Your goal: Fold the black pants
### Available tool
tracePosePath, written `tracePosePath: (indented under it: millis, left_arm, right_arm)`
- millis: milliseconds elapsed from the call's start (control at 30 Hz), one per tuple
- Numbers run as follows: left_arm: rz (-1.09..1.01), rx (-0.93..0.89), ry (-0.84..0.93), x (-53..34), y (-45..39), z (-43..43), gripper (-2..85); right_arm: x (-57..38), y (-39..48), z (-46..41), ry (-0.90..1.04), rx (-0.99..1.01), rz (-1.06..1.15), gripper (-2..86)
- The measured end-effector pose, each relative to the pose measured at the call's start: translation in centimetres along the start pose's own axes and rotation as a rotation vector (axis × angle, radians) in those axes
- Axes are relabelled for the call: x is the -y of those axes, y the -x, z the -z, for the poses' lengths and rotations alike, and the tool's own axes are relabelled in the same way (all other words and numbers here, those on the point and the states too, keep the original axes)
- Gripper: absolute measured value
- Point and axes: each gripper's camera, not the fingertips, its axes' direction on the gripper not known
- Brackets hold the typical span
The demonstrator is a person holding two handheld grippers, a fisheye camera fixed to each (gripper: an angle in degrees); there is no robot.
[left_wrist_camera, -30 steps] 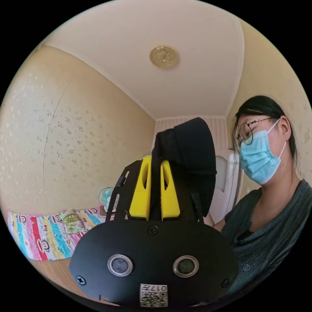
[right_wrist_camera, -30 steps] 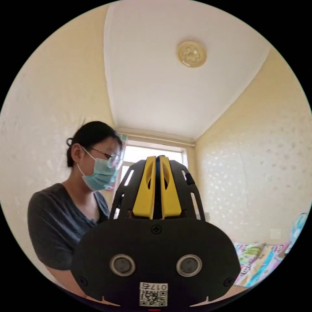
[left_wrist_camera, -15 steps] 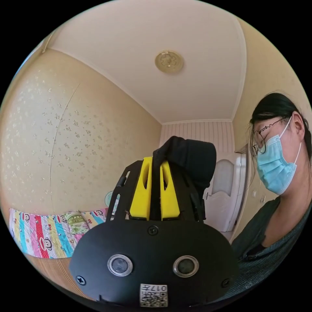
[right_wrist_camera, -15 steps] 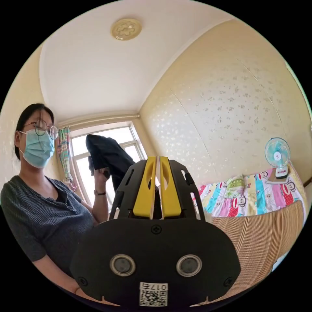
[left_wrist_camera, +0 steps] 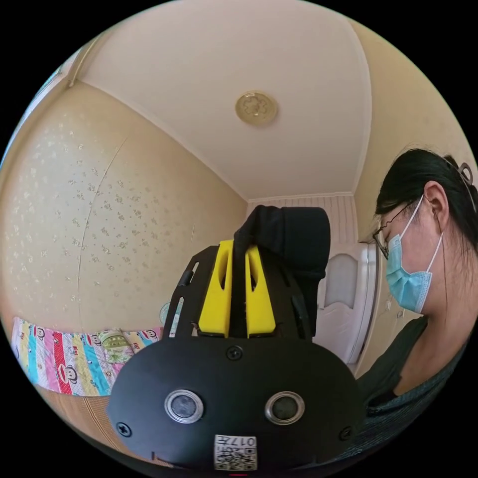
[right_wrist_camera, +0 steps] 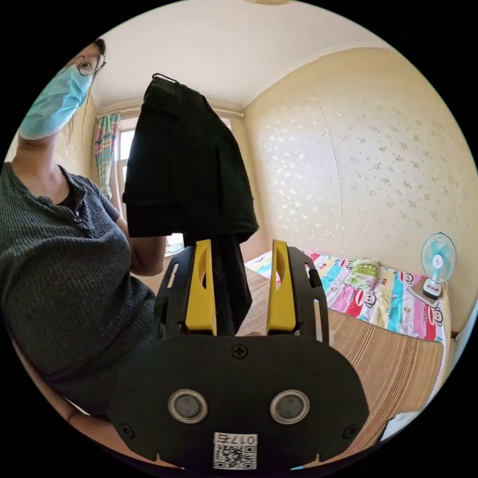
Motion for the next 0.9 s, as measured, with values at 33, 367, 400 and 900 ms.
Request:
tracePosePath:
  millis: [33,367,400,900]
  left_arm:
    - [-0.008,0.01,0.005,0.0,-0.7,-0.4,4.2]
    - [-0.051,-0.083,0.085,-0.6,-4.9,-4.5,4.3]
    - [-0.042,-0.084,0.077,-0.5,-5.0,-4.5,4.3]
    - [-0.035,-0.053,0.445,-2.6,-3.2,-7.0,7.1]
  right_arm:
    - [-0.6,0.8,0.1,-0.009,0.05,0.025,17.9]
    - [-2.9,5.1,1.8,-0.113,-0.062,0.052,17.3]
    - [-2.7,5.0,2.1,-0.115,-0.069,0.046,16.7]
    - [5.9,5.8,20.1,-0.689,0.027,0.055,3.1]
